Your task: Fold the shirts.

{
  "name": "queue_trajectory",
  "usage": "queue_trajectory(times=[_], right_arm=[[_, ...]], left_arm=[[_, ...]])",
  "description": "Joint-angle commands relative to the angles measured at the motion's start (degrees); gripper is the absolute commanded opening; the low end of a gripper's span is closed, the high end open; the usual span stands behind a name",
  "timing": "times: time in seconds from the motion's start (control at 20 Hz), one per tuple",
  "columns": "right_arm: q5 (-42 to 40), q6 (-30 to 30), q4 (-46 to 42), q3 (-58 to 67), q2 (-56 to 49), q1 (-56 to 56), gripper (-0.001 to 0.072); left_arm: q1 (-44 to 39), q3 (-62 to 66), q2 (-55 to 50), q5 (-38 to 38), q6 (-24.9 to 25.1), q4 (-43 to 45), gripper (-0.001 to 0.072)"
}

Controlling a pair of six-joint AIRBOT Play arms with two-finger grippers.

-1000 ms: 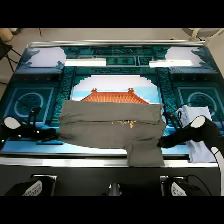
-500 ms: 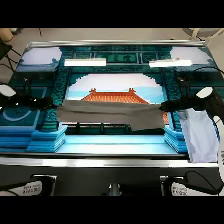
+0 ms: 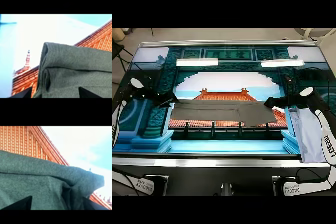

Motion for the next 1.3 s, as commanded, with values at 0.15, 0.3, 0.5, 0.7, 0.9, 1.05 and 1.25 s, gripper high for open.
queue_trajectory(times=[0.15, 0.3, 0.5, 0.7, 0.9, 1.05, 1.25], right_arm=[[18.3, 1.7, -9.9, 2.2, -1.1, -6.4, 0.0712], [17.0, 1.6, -1.7, 0.6, -4.8, -4.0, 0.0711], [10.7, 5.5, 2.4, 0.7, -6.6, 1.2, 0.0354], [11.8, 3.3, 5.5, 5.3, -2.0, 1.7, 0.0018], [15.0, 5.1, 6.5, 10.0, 7.1, 2.3, 0.0017], [19.1, 6.1, 6.5, 10.3, 14.1, 4.6, 0.0017], [24.0, 8.4, 5.2, 10.3, 23.0, 5.7, 0.0018]], left_arm=[[1.0, 4.9, 6.6, -6.6, -1.3, 5.4, 0.0720], [-3.3, 4.9, 11.6, -5.7, -1.2, 5.4, 0.0720], [-11.5, 4.9, 13.9, -3.7, -1.3, 5.4, 0.0720], [-21.4, 4.6, 10.6, 3.0, -1.3, 4.9, 0.0338], [-31.4, 4.6, 2.3, 12.4, -1.3, -3.5, 0.0022], [-36.8, 4.8, -4.9, 18.3, -1.3, -17.7, 0.0022], [-40.8, 5.1, -11.2, 22.2, 3.1, -32.1, 0.0021]])
